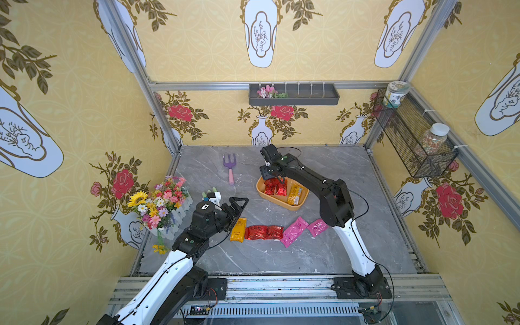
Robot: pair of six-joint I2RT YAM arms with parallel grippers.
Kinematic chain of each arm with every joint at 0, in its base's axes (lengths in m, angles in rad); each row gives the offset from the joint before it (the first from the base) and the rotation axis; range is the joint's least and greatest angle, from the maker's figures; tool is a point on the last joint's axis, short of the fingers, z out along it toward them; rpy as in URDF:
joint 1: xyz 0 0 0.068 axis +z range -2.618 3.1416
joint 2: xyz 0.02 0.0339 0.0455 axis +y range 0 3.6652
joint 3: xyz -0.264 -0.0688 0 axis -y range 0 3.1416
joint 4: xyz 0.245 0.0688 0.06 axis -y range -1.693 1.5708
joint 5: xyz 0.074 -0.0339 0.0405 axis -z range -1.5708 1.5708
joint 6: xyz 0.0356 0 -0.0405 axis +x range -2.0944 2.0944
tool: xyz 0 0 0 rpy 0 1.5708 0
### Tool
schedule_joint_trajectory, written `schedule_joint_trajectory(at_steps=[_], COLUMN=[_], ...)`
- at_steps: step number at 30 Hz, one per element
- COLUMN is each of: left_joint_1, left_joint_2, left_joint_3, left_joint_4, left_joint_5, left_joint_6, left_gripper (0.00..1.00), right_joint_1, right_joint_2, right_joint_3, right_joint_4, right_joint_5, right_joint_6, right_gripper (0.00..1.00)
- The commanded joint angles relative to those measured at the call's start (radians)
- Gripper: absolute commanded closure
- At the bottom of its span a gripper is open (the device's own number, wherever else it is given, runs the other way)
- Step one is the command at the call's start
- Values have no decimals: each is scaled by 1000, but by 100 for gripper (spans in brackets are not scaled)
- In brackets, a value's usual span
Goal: Take the tea bags out of the storage box
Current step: Pick up the tea bag from the storage box, then place the tea bag at the center of the board.
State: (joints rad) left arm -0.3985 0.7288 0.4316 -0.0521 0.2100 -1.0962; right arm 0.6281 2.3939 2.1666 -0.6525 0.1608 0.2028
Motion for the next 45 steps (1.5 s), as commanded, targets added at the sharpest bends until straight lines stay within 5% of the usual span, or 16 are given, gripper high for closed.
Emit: schedule_joint_trajectory(at_steps=[1, 26, 37, 45], left_joint_1=[1, 2, -14, -161], left_joint_2=[-3, 19, 109, 232], left_joint_3=[6, 15, 76, 96], left_joint_4=[20, 55, 118, 237], left_joint_5=[11, 20, 39, -22], left_joint_6=[10, 6, 17, -8], left_gripper=[1, 2, 3, 3], right_joint_1=[1, 10, 19, 22], right_joint_2=[-22, -169, -424, -687], right_joint_3=[-8, -100, -289, -564], right_joint_4=[38, 58, 73, 122], right_joint_5=[18, 23, 25, 6], right_joint_6=[9, 7, 19, 79], right_gripper=[37, 48, 49, 51])
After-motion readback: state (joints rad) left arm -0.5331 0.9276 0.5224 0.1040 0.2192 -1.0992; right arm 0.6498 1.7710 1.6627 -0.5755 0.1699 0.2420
